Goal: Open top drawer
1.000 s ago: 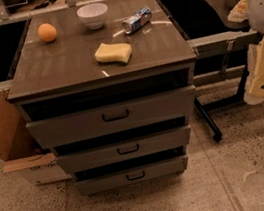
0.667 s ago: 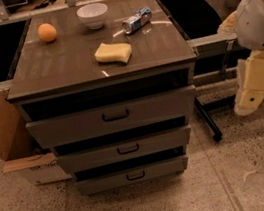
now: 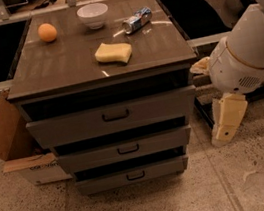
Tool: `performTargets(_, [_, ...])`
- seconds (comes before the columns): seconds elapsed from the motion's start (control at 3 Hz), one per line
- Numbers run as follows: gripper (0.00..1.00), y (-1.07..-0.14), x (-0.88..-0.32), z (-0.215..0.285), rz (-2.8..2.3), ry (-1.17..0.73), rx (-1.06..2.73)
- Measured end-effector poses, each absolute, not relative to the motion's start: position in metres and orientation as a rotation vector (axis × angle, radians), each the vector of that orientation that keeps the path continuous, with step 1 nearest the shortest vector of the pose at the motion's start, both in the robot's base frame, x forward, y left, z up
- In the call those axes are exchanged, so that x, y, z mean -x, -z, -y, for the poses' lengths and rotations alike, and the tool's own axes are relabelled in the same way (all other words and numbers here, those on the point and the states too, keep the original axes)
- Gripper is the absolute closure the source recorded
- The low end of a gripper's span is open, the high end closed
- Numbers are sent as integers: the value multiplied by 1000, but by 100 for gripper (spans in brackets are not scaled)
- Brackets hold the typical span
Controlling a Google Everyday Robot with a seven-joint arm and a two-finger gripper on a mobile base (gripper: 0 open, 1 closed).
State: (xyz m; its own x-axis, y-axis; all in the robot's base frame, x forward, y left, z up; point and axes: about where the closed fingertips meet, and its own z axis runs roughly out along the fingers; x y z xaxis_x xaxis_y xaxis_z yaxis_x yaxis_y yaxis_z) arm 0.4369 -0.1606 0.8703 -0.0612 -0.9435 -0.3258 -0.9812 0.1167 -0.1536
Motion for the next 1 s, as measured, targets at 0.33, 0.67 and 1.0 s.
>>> performTargets(0.33, [0, -870, -437, 161, -2058, -153, 1877])
performTargets(0.67, [0, -849, -451, 150, -2026, -174, 1879])
performTargets(1.0, [0, -816, -476, 129, -1976, -159, 1904])
